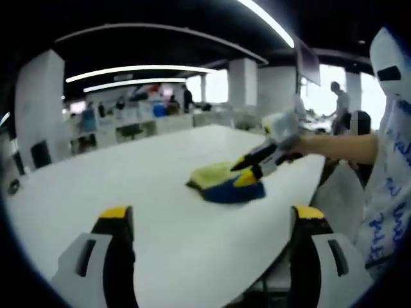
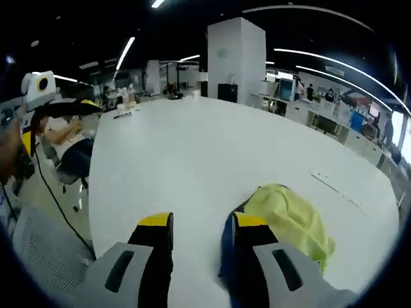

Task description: Fold the garment on the visible template until the final outline fits inside the template.

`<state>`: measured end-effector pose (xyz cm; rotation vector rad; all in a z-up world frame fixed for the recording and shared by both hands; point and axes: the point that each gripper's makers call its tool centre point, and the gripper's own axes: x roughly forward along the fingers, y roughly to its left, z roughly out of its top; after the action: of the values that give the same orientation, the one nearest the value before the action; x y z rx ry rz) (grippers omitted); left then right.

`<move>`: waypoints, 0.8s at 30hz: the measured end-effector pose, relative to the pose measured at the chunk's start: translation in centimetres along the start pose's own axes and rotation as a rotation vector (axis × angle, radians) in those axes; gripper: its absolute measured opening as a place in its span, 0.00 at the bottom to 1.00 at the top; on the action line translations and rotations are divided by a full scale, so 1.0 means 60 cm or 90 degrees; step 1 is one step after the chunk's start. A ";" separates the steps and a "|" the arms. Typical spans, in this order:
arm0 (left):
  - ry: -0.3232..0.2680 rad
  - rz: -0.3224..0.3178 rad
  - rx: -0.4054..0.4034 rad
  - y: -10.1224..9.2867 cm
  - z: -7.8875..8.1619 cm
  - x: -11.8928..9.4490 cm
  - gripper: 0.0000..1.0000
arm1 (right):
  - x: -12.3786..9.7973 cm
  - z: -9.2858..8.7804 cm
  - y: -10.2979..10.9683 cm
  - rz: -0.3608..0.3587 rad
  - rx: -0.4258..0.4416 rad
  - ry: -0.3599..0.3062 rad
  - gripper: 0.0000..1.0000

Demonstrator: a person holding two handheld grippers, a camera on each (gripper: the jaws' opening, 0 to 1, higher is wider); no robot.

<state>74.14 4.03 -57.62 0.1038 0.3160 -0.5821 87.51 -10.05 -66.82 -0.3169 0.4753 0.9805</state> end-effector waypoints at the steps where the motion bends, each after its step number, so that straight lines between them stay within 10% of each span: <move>1: 0.000 0.000 0.000 0.000 0.000 -0.001 0.97 | 0.002 -0.002 -0.001 0.000 -0.001 0.003 0.33; 24: 0.008 -0.004 -0.020 0.002 -0.008 0.001 0.96 | 0.118 -0.074 -0.052 -0.009 0.019 0.134 0.20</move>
<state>74.12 4.23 -58.11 0.0757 0.3374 -0.5834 92.44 -8.68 -74.12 -0.3979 0.6770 0.9293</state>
